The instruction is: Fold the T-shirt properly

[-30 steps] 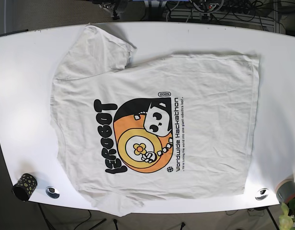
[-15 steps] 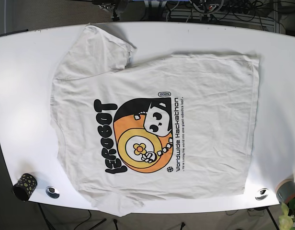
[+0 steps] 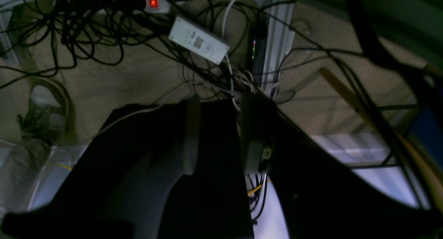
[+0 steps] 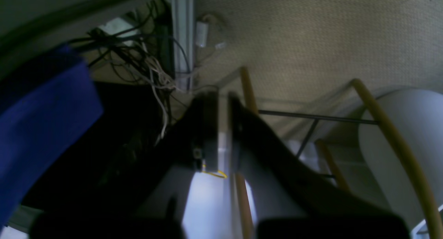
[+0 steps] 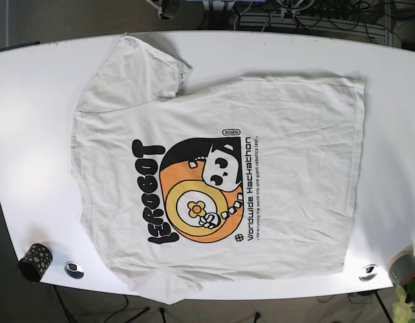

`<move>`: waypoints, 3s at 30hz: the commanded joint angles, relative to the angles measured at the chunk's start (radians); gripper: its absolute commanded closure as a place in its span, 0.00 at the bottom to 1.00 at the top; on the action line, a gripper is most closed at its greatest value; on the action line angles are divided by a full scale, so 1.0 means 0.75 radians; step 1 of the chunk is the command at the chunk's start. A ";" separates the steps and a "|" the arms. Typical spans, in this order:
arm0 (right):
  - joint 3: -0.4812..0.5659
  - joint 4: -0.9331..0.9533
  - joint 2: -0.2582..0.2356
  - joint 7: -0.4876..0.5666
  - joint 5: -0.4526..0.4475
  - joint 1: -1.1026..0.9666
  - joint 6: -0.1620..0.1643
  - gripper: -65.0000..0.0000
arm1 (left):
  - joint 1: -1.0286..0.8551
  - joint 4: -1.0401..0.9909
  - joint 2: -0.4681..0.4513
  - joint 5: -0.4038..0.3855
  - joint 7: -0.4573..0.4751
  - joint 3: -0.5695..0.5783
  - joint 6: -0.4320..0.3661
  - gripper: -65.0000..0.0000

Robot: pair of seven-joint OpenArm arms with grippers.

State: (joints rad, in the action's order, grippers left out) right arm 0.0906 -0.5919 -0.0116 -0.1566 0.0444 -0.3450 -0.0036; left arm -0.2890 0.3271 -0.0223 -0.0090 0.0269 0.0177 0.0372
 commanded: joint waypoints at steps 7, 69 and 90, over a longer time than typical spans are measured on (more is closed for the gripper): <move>-0.003 -0.339 -0.014 -0.001 -0.001 -0.232 -0.008 0.93 | -0.225 0.320 -0.004 0.001 0.010 -0.004 -0.004 0.72; -0.005 -1.900 -0.069 -0.118 -0.005 -0.711 -0.008 0.93 | -1.042 2.216 -0.082 -0.003 -0.059 -0.205 -0.004 0.72; -0.271 -1.898 -0.080 -0.126 -0.737 -0.580 -0.176 0.64 | -0.858 2.208 -0.086 -0.005 -0.059 -0.225 0.001 0.44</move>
State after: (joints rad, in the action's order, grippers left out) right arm -0.0914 -1.9987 -0.0669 -0.2718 -0.4671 -0.7708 -0.1024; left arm -0.9226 1.9682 -0.0822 -0.0093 -0.0372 -0.1490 0.0410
